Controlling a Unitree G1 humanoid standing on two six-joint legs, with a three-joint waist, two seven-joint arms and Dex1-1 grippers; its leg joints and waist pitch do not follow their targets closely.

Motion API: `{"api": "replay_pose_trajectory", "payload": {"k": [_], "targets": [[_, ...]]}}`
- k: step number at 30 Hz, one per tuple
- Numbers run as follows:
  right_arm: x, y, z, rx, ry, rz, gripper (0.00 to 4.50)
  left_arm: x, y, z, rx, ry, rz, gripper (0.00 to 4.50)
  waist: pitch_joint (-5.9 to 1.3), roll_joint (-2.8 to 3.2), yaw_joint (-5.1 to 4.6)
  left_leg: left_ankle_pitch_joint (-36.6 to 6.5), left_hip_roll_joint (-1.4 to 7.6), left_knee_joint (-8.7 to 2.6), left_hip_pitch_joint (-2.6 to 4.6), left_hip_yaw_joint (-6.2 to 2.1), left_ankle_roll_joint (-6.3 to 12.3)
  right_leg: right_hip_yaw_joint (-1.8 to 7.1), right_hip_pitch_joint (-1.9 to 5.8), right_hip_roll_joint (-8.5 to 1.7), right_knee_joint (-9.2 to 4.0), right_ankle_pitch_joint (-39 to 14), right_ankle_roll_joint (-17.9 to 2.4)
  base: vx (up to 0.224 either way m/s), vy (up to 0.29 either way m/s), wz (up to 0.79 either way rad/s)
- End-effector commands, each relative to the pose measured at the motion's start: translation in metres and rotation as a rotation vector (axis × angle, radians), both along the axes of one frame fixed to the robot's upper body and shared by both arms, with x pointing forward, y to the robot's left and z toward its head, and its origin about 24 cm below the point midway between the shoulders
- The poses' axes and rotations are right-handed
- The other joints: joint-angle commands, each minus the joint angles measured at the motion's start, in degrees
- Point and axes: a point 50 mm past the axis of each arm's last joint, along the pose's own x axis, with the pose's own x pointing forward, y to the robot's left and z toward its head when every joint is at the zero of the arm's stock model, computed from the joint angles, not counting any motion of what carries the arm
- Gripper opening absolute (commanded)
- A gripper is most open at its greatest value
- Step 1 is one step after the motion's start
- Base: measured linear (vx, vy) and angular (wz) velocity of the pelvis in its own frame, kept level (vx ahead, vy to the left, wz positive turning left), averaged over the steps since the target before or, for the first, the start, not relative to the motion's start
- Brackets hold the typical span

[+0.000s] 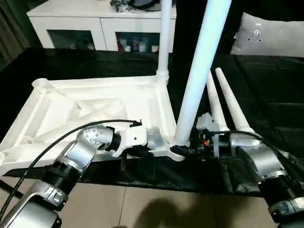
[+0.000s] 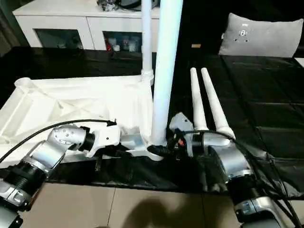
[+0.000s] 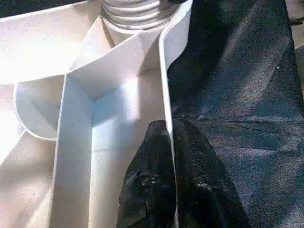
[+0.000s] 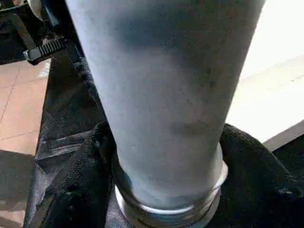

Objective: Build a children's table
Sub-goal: Rotate leg to tighten

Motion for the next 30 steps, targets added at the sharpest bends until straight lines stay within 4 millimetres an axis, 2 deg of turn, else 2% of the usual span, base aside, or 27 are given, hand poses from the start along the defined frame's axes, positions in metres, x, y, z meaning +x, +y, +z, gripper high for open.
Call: {"api": "replay_pose_trajectory", "payload": {"k": [1,6,10,11,13,14,15,16,17,18,19,20,21,22,26,28,29,30], "targets": [[0.000,0.000,-0.001,-0.025,0.014,0.024,2.87,-0.012,0.001,-0.021,0.116,0.079,-0.070,0.00,-3.05,-0.56,-0.12,-3.79,2.94,-3.67,-0.75,-0.45,4.19,3.37,3.54,-4.02,-3.50,-5.41,-13.57,0.000,0.000,0.00],[-0.002,0.001,-0.002,0.017,0.046,0.029,2.74,-0.013,0.002,-0.022,0.095,0.100,-0.056,0.00,-3.33,-0.49,-0.01,-0.83,2.80,-3.27,-0.87,-0.45,5.26,3.29,3.63,-3.89,-2.94,-0.72,-14.27,0.000,0.000,0.00],[-0.005,0.004,-0.006,0.078,0.096,0.020,2.73,-0.014,0.001,-0.022,0.048,0.139,-0.022,0.00,-3.30,-0.51,-0.02,-1.15,2.84,-3.26,-0.93,-0.42,5.43,3.25,3.62,-3.90,-3.01,-1.14,-14.62,0.000,0.000,0.00],[-0.006,0.007,-0.008,0.092,0.109,0.013,2.73,-0.014,0.000,-0.023,0.033,0.156,0.004,0.00,-3.33,-0.36,-0.05,-1.35,2.89,-3.28,-0.91,-0.41,5.24,3.27,3.64,-3.98,-2.93,-1.41,-14.77,0.000,0.000,0.00],[-0.005,0.015,-0.012,0.114,0.143,-0.035,2.72,-0.014,-0.003,-0.024,0.007,0.178,0.071,0.00,-3.22,-0.40,-0.08,-1.90,2.95,-3.41,-0.91,-0.47,4.95,3.23,3.64,-4.00,-3.15,-2.64,-14.65,0.000,0.000,0.00],[0.001,0.025,-0.019,0.095,0.137,-0.144,2.72,-0.010,-0.009,-0.024,-0.037,0.176,0.174,0.00,-3.12,-0.35,-0.17,-2.36,2.93,-3.49,-0.91,-0.45,4.54,3.27,3.56,-3.98,-3.25,-3.74,-14.49,0.000,0.000,0.00],[0.004,0.027,-0.020,0.085,0.135,-0.184,2.72,-0.008,-0.012,-0.024,-0.055,0.174,0.204,0.00,-3.02,-0.37,-0.42,-2.70,2.97,-3.64,-0.95,-0.45,4.02,3.33,3.53,-4.05,-3.33,-4.53,-14.32,0.000,0.000,0.00],[0.011,0.032,-0.025,0.060,0.133,-0.285,2.72,-0.004,-0.018,-0.023,-0.101,0.171,0.280,0.00,-2.72,-0.57,-0.79,-4.66,2.81,-3.98,-1.03,-0.52,2.69,3.28,3.62,-4.13,-3.92,-8.97,-13.19,0.000,0.000,0.00],[0.015,0.034,-0.027,0.053,0.149,-0.345,2.72,-0.002,-0.021,-0.022,-0.126,0.176,0.324,0.00,-2.60,-0.51,-1.19,-7.03,2.54,-4.26,-0.71,-0.61,1.32,3.13,3.57,-4.21,-4.61,-14.85,-11.61,-0.052,-0.001,-0.04],[0.018,0.037,-0.029,0.049,0.165,-0.399,2.72,0.000,-0.024,-0.021,-0.147,0.181,0.364,0.00,-2.52,-0.46,-1.77,-8.24,2.50,-4.47,-0.73,-0.77,0.57,3.10,3.62,-4.24,-5.03,-19.01,-10.02,-0.052,-0.001,-0.04],[0.021,0.039,-0.031,0.046,0.175,-0.444,2.72,0.003,-0.029,-0.020,-0.163,0.183,0.406,0.00,-2.46,-0.82,-2.10,-8.82,2.54,-4.54,-0.76,-0.70,0.56,3.14,3.52,-4.16,-5.24,-20.42,-9.45,-0.056,0.003,-0.04],[0.027,0.047,-0.035,0.062,0.209,-0.554,2.72,0.008,-0.041,-0.018,-0.195,0.177,0.495,0.00,-2.37,-0.91,-2.37,-9.87,2.55,-4.68,-0.63,-0.78,0.28,3.12,3.29,-4.12,-5.58,-22.34,-8.66,0.000,0.000,0.00],[0.028,0.049,-0.036,0.070,0.220,-0.582,2.72,0.009,-0.045,-0.018,-0.201,0.173,0.514,0.00,-2.33,-0.88,-2.68,-10.37,2.49,-4.59,-0.44,-0.56,0.10,3.23,3.02,-4.07,-5.63,-22.85,-8.68,0.000,0.000,0.00],[0.030,0.051,-0.038,0.062,0.227,-0.612,2.72,0.011,-0.050,-0.017,-0.208,0.158,0.541,0.00,-2.18,-1.21,-2.76,-12.29,2.22,-4.56,-0.08,-0.58,0.19,3.06,2.65,-4.04,-6.40,-26.64,-7.49,0.000,0.000,0.00],[0.030,0.053,-0.040,0.052,0.210,-0.630,2.72,0.012,-0.065,-0.015,-0.224,0.141,0.564,0.00,-2.14,-1.48,-2.44,-11.85,2.12,-4.64,-0.28,-0.63,1.79,3.14,2.51,-4.11,-6.85,-29.06,-4.95,0.000,0.000,0.00],[0.030,0.053,-0.039,0.070,0.205,-0.649,3.28,0.011,-0.067,-0.015,-0.205,0.122,0.555,0.00,-2.17,-1.37,-2.35,-11.59,2.29,-4.83,-0.56,-0.78,1.97,3.15,2.58,-4.14,-6.74,-28.62,-4.44,0.000,0.000,0.00],[0.031,0.052,-0.039,0.075,0.202,-0.667,3.42,0.011,-0.065,-0.015,-0.193,0.114,0.552,0.00,-2.19,-0.90,-2.28,-11.59,2.37,-4.91,-0.55,-0.88,1.78,3.20,2.50,-4.17,-6.66,-27.75,-4.58,0.000,0.000,0.00],[0.031,0.051,-0.038,0.076,0.196,-0.675,3.44,0.011,-0.064,-0.015,-0.186,0.109,0.553,0.00,-2.28,-1.08,-2.40,-11.64,2.46,-4.96,-0.58,-0.89,1.70,3.19,2.55,-4.09,-6.55,-26.48,-4.85,0.000,0.000,0.00]]}}
